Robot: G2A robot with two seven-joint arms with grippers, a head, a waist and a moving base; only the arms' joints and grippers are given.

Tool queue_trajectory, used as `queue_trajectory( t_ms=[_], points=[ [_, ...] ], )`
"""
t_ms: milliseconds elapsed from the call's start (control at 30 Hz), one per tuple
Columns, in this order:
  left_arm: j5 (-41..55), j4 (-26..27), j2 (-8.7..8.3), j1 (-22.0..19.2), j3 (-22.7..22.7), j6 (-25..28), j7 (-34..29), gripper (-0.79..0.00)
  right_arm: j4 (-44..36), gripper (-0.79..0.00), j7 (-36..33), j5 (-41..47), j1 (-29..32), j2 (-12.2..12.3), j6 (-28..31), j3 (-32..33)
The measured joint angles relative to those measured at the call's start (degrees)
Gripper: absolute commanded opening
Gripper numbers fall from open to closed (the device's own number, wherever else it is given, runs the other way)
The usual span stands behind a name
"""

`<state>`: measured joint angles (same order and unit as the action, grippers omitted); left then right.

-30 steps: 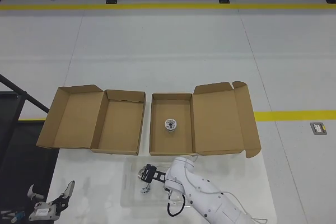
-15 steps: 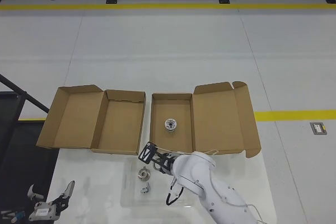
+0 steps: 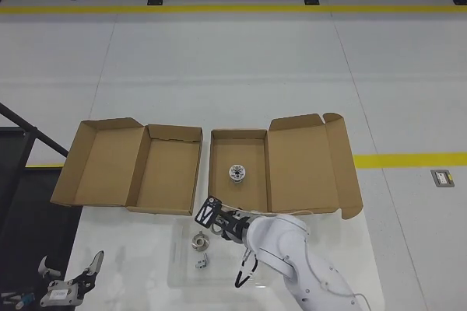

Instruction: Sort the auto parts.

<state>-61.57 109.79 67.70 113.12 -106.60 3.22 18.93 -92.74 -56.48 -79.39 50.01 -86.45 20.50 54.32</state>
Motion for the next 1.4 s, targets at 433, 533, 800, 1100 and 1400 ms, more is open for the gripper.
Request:
queue_trajectory(
  t_ms=[433, 533, 800, 1100, 1400],
  points=[
    [0.00, 0.00, 0.00, 0.00, 0.00, 0.00, 0.00, 0.000, 30.56, -0.785, 0.29, 9.71, -18.43, -5.75, -35.56, -2.27],
    [0.00, 0.00, 0.00, 0.00, 0.00, 0.00, 0.00, 0.000, 37.22, -0.785, -0.52, 11.01, -21.94, -7.18, -37.63, -4.07],
    [0.00, 0.00, 0.00, 0.00, 0.00, 0.00, 0.00, 0.000, 51.26, -0.785, 2.29, 14.75, -27.57, -10.35, -39.44, -6.42],
    [0.00, 0.00, 0.00, 0.00, 0.00, 0.00, 0.00, 0.000, 61.13, -0.468, 5.44, 17.47, -30.68, -13.06, -38.60, -7.72],
    [0.00, 0.00, 0.00, 0.00, 0.00, 0.00, 0.00, 0.000, 64.11, -0.453, 8.99, 18.14, -32.10, -14.44, -38.62, -7.71]
  ],
)
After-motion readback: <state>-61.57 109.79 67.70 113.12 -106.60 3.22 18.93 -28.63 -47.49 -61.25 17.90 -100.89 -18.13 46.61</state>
